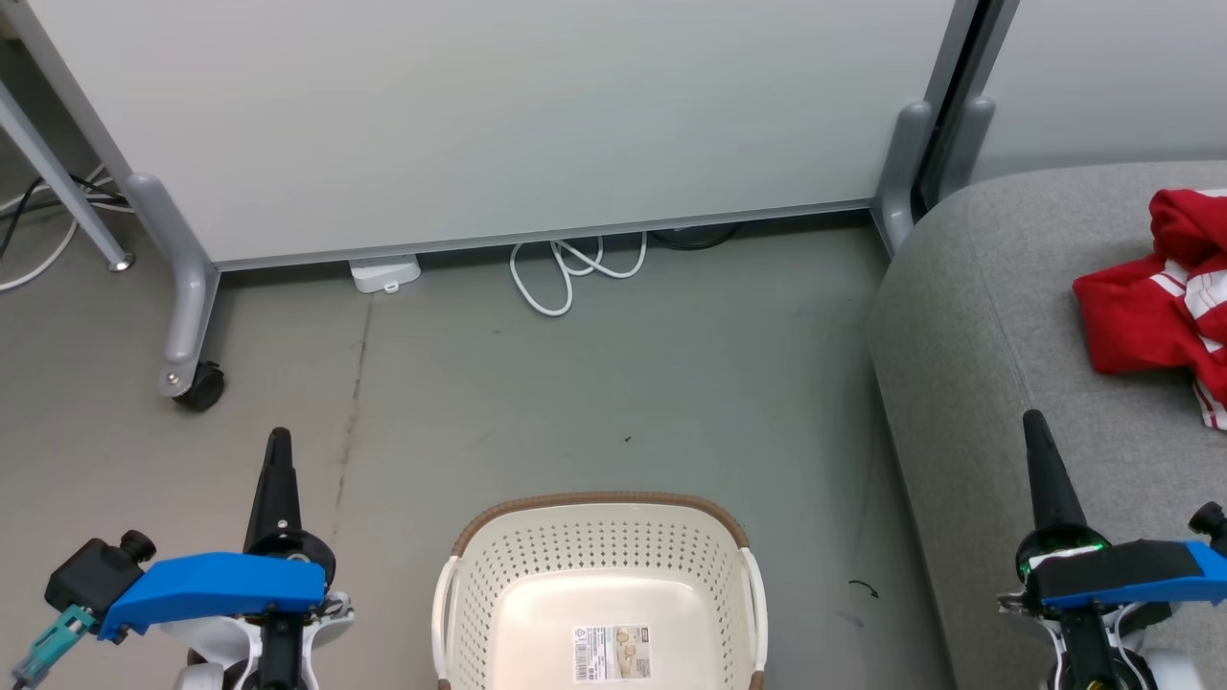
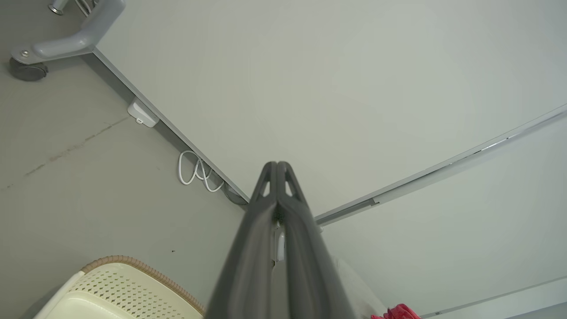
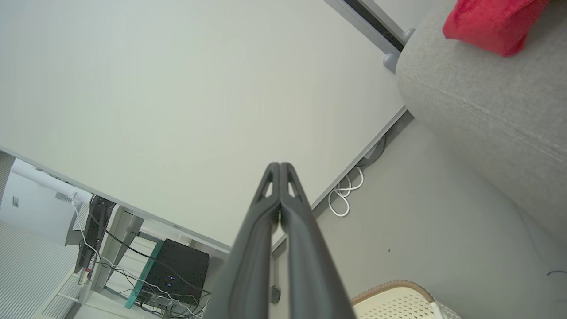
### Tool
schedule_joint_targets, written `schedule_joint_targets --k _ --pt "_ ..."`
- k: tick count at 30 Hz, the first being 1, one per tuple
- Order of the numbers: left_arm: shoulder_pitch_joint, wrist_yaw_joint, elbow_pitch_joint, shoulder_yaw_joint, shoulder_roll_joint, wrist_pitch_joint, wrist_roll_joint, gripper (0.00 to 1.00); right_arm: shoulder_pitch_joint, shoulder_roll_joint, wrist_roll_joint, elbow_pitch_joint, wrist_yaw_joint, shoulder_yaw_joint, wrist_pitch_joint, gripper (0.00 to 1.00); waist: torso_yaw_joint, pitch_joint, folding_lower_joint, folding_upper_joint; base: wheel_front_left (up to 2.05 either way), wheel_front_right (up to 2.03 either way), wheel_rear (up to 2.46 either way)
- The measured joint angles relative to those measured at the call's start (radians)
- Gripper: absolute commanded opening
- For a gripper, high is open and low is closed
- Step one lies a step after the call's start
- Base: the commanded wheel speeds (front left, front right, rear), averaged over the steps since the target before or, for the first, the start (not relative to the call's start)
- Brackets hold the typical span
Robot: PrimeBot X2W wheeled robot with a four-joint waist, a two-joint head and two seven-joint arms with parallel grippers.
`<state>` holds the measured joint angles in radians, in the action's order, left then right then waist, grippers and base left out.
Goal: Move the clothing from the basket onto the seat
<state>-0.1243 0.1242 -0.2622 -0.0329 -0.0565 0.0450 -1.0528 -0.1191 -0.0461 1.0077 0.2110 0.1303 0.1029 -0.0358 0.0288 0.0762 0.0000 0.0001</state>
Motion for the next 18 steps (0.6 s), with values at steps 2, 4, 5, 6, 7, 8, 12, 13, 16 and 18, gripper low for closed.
schedule_joint_targets --k 2,4,5,6,7,8,12,13,16,18 --pt "0.0 0.0 0.001 -0.003 0.0 -0.006 -0.023 0.0 0.0 0.0 0.025 0.002 0.0 0.0 0.004 0.0 -0.001 -0.002 0.0 0.0 0.0 0.0 0.0" --pt "0.001 0.0 0.001 -0.006 0.0 -0.01 -0.043 0.0 0.0 0.0 0.045 0.003 0.0 0.001 0.01 0.0 -0.002 -0.004 0.0 0.0 0.0 0.0 0.0" --pt "0.001 0.0 0.001 -0.007 0.0 -0.013 -0.053 0.0 0.0 0.0 0.055 0.004 0.0 0.001 0.013 0.0 -0.002 -0.005 0.0 0.0 0.0 0.0 0.0" --pt "0.001 0.0 0.001 -0.009 0.0 -0.017 -0.064 0.0 0.0 0.0 0.068 0.004 0.0 0.001 0.014 0.0 -0.003 -0.006 0.0 0.0 0.0 0.0 0.0" --pt "0.001 0.0 0.002 -0.01 0.0 -0.019 -0.075 0.0 0.0 0.0 0.08 0.005 0.0 0.001 0.019 0.0 -0.003 -0.007 0.0 0.0 0.0 0.0 0.0" --pt "0.001 0.0 0.002 -0.012 0.0 -0.022 -0.085 0.0 0.0 0.0 0.091 0.005 0.0 0.001 0.022 0.0 -0.003 -0.009 0.0 0.0 0.0 0.0 0.0" --pt "0.001 0.0 0.003 -0.016 0.0 -0.033 -0.124 0.0 0.0 0.0 0.132 0.008 0.0 0.002 0.033 0.0 -0.005 -0.013 0.0 0.0 0.0 0.0 0.0" --pt "0.001 0.0 0.004 -0.017 0.0 -0.035 -0.134 0.0 0.0 0.0 0.143 0.009 0.0 0.002 0.035 0.0 -0.005 -0.014 0.0 0.0 0.0 0.0 0.0" --pt "0.002 0.0 0.004 -0.02 0.0 -0.043 -0.163 0.0 0.0 0.0 0.172 0.01 0.0 0.002 0.044 0.0 -0.007 -0.017 0.0 0.0 0.0 0.0 0.0" --pt "0.004 0.0 0.005 -0.022 0.0 -0.045 -0.181 0.0 0.001 0.0 0.192 0.011 0.0 0.003 0.045 0.0 -0.008 -0.019 0.0 0.0 0.0 0.0 0.0"
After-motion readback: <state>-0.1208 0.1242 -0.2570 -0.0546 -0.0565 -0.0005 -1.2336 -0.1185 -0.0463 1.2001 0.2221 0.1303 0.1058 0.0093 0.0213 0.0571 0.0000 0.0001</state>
